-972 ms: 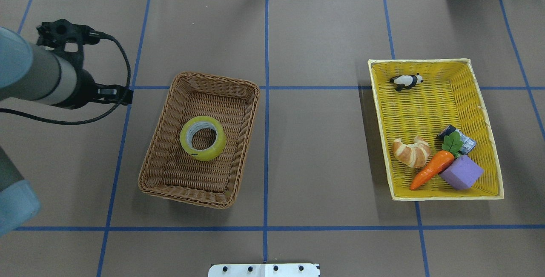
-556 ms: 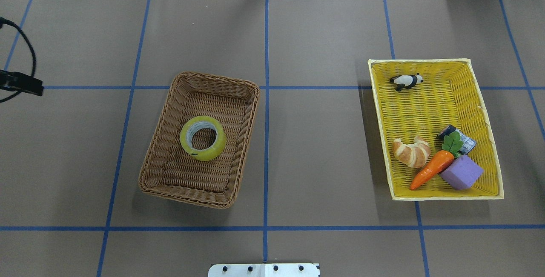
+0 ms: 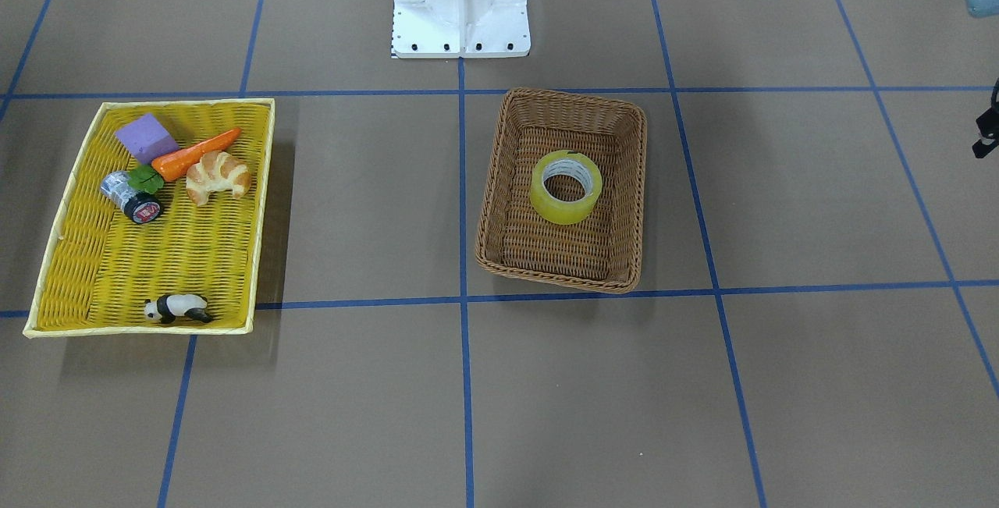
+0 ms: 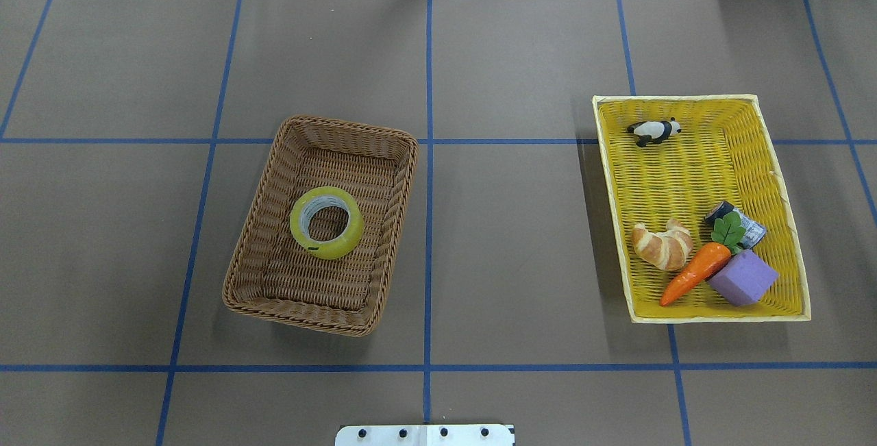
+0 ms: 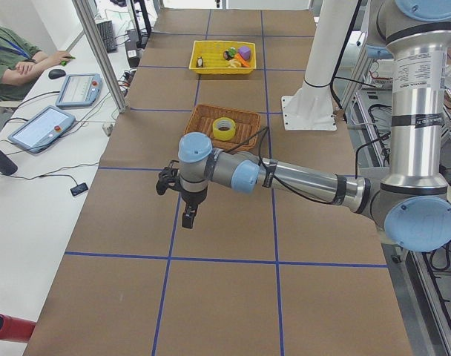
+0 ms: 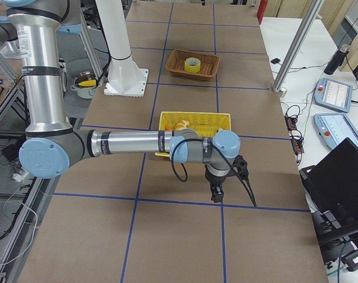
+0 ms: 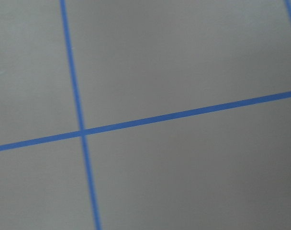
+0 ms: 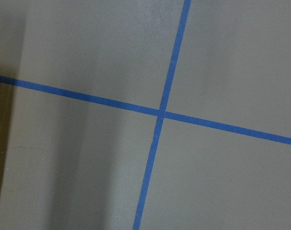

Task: Move tape to another basket

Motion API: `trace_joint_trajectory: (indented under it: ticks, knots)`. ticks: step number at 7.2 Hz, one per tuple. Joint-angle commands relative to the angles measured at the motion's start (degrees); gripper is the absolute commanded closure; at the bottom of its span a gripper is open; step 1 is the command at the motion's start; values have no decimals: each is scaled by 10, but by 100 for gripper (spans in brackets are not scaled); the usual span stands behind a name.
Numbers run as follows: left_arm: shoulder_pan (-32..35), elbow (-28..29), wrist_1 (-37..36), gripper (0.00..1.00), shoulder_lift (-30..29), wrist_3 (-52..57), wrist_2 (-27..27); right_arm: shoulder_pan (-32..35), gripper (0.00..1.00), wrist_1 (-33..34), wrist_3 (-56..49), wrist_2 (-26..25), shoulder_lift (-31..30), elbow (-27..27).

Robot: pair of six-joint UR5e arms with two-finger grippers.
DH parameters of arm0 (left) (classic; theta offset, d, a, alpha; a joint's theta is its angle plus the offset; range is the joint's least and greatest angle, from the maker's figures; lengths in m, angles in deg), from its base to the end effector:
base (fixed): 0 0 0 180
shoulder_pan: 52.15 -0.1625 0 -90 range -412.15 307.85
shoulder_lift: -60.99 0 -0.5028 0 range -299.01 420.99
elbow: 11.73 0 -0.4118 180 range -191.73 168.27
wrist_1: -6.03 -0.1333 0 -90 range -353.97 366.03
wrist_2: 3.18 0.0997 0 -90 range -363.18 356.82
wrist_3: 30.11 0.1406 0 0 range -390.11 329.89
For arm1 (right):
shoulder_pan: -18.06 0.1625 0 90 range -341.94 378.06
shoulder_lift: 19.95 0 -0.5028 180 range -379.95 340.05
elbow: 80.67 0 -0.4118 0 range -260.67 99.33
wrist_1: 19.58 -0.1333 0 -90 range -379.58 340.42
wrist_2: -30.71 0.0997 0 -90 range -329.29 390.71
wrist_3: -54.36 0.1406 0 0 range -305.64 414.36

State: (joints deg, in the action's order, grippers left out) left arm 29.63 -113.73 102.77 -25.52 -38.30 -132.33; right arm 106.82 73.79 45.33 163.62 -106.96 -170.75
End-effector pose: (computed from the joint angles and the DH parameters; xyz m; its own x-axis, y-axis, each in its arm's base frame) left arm 0.0276 -0.5027 0.6824 0.7559 0.1364 -0.6404 -0.0306 0.9843 0.1736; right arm 0.0260 -0.5373 0.7461 0.7199 -0.1690 0.6732 0.1363 0.9854 0.1017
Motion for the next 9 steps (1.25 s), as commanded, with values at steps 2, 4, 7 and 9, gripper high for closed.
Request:
trace_joint_trajectory:
  ticks: [2,4,7,9]
  knots:
    - [25,32,0,2,14,10,-5,2,0,0,7,0,11,-9]
    - [54,23,-5,2,25,10,-25,2,0,-2,66,1,10,-26]
    - [62,14,-61,2,20,16,-32,2,0,-1,67,5,9,-26]
    - [61,16,-61,2,22,17,-32,2,0,-2,67,16,9,-26]
